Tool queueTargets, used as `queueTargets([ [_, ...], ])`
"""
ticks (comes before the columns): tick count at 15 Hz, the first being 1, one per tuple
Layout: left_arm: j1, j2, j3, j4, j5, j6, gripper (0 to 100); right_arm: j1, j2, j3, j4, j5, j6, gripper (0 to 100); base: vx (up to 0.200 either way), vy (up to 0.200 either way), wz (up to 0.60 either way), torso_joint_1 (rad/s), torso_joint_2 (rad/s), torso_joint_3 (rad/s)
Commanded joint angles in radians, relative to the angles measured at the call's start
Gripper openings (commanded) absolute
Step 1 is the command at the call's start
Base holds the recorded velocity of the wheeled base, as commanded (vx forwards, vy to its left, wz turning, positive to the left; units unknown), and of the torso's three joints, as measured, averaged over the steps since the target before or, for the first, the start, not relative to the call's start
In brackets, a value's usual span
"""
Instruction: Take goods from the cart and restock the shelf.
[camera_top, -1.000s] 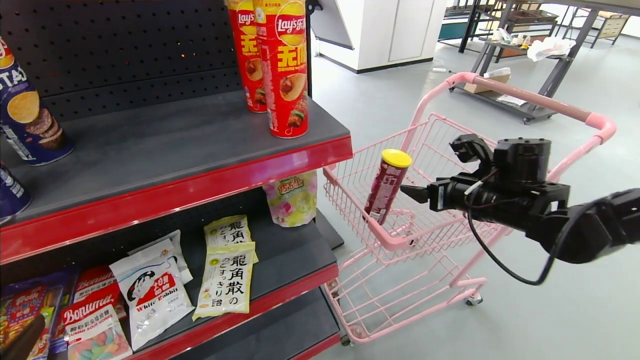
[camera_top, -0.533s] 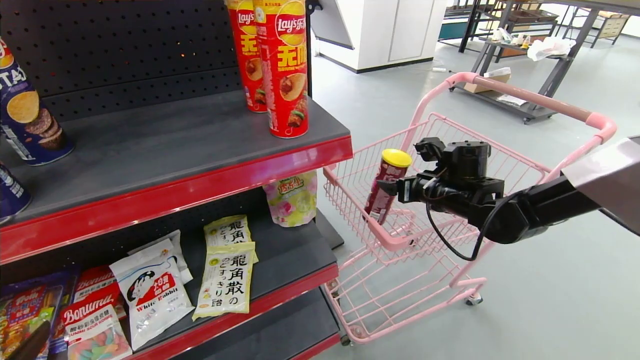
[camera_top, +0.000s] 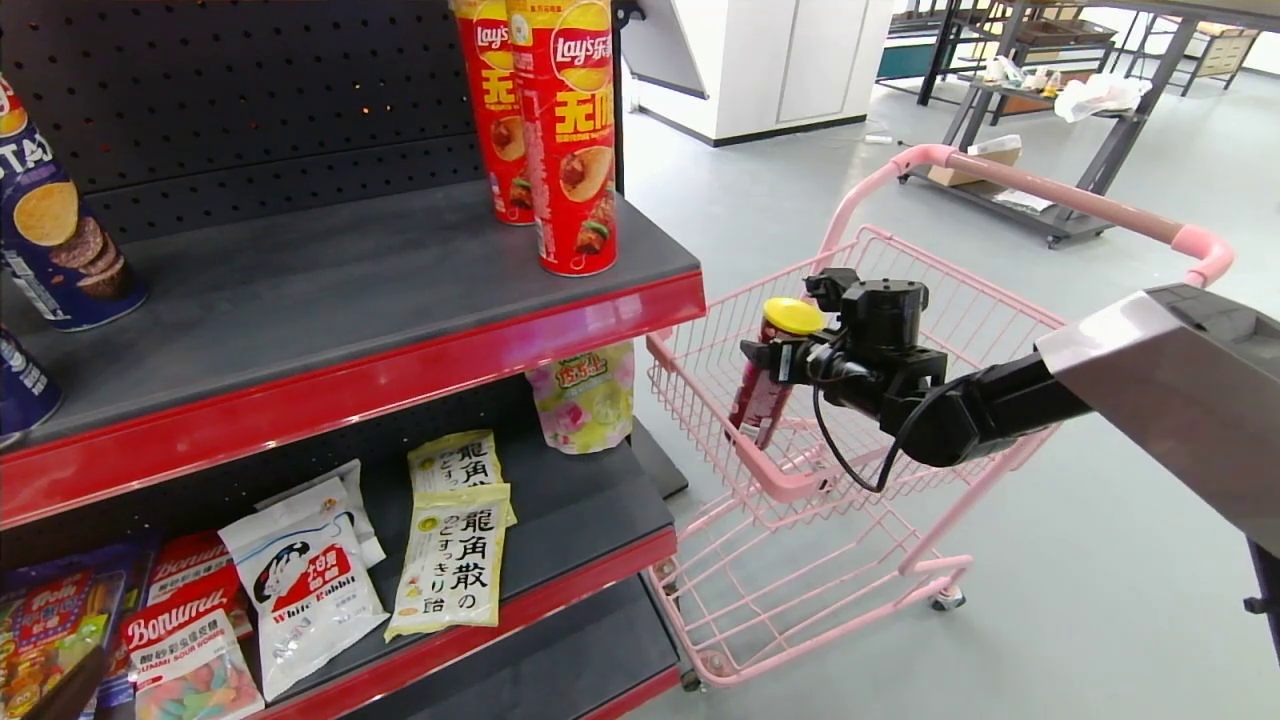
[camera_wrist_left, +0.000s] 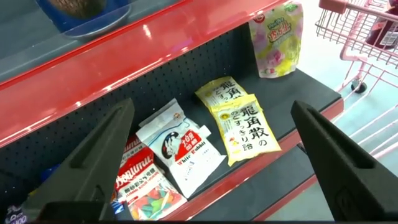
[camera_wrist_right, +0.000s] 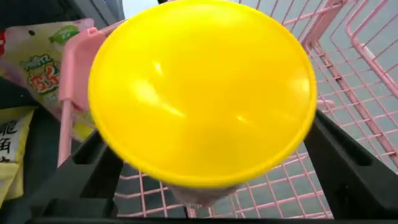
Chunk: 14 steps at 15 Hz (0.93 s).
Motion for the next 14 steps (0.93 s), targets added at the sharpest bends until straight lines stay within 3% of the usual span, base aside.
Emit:
queueTargets([
  [1, 0.0, 0.002, 0.001, 0.0, 0.0, 0.0, 100, -0.001, 0.039, -0.033, 0.001, -0.01, 0.001, 100, 0.0, 0.0, 0.0, 0.0, 0.0, 0.0],
  [4, 0.0, 0.013, -0.004, 0.0, 0.0, 0.0, 100, 0.001, 0.069, -0.049, 0.0, -0.02, 0.002, 100, 0.0, 0.0, 0.0, 0.0, 0.0, 0.0],
  [5, 0.0, 0.013, -0.004, 0.0, 0.0, 0.0, 100, -0.001, 0.076, -0.056, 0.0, -0.027, 0.004, 0, 0.0, 0.0, 0.0, 0.0, 0.0, 0.0],
  [11, 0.0, 0.013, -0.004, -0.002, -0.001, 0.0, 100, -0.001, 0.068, -0.067, 0.0, 0.0, 0.012, 0, 0.0, 0.0, 0.0, 0.0, 0.0, 0.0],
  [14, -0.002, 0.013, -0.013, -0.002, -0.017, -0.002, 100, 0.001, -0.11, -0.038, 0.014, 0.089, -0.022, 0, 0.0, 0.0, 0.0, 0.0, 0.0, 0.0],
])
